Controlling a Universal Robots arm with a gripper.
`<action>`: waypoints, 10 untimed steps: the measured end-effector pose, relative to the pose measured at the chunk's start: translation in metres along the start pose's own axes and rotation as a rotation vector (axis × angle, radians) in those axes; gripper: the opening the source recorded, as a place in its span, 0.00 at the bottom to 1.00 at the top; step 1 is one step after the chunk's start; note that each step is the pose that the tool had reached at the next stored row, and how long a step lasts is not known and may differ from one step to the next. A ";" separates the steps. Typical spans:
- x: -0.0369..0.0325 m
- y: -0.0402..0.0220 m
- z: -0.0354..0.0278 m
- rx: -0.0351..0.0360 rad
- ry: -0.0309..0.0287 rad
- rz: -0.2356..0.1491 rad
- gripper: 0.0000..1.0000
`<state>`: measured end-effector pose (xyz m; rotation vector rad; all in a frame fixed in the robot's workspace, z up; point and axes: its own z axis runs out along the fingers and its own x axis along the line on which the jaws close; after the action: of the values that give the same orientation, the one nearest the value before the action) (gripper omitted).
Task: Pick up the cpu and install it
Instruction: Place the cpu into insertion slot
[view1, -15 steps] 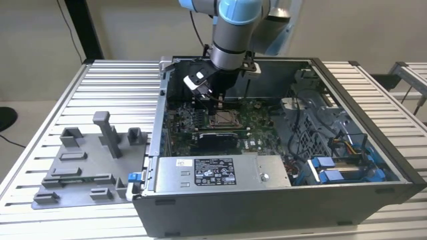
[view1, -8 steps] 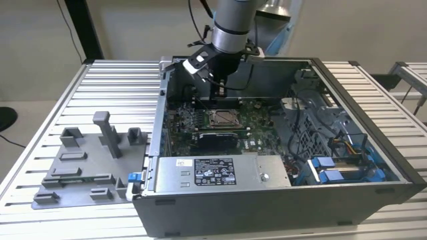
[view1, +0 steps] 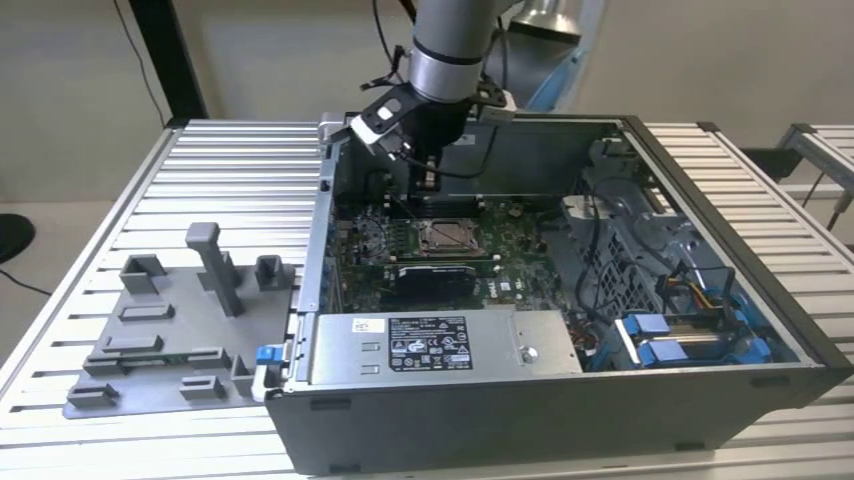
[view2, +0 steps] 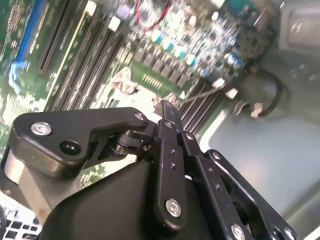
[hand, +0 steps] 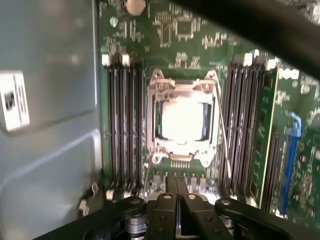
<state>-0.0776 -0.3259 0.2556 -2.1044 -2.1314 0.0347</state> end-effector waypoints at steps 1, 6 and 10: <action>0.0001 -0.0010 0.0002 0.0000 0.0003 0.000 0.00; 0.0000 -0.0087 0.0011 -0.0009 0.0300 -0.004 0.00; -0.0021 -0.0189 0.0024 -0.0036 0.0788 -0.010 0.00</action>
<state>-0.0966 -0.3282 0.2552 -2.0614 -2.0982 -0.0523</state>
